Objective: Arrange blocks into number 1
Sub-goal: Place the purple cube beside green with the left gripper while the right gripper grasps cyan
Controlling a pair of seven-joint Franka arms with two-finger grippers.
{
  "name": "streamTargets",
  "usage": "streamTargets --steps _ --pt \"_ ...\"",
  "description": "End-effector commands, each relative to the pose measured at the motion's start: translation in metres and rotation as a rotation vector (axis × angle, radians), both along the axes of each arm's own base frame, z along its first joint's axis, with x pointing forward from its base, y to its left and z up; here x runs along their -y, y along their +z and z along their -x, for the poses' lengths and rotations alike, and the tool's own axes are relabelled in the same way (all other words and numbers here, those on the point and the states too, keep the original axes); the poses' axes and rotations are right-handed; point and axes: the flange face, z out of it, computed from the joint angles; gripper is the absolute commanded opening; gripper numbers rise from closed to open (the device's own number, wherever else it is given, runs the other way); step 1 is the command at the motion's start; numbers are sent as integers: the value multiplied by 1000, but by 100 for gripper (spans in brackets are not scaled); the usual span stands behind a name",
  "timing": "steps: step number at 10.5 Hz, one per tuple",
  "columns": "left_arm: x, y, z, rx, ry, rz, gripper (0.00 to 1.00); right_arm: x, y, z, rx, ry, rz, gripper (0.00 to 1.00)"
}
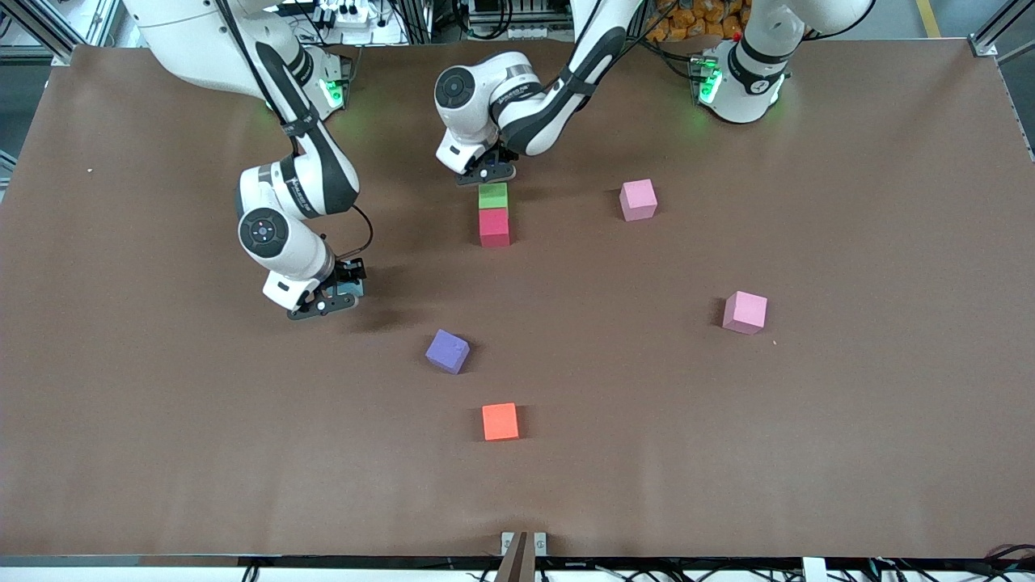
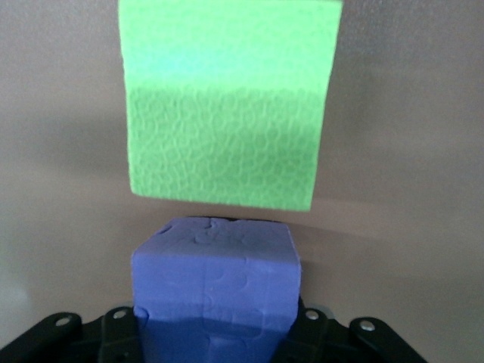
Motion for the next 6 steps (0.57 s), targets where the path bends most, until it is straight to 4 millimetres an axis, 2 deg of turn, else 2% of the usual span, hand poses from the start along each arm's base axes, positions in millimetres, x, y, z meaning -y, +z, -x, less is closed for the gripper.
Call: streamTargets --steps 1,2,3,6 --pt "2 0 -4 -10 -15 10 0 -5 44 -2 58 -26 -38 33" --pt "1 -1 -6 -11 -11 9 0 -8 54 -4 78 -56 -45 34" --pt "1 -2 -8 -8 -15 8 99 -13 66 -5 99 -91 -51 34" --pt "2 2 -7 6 -11 5 100 -35 90 -1 141 -175 -68 34"
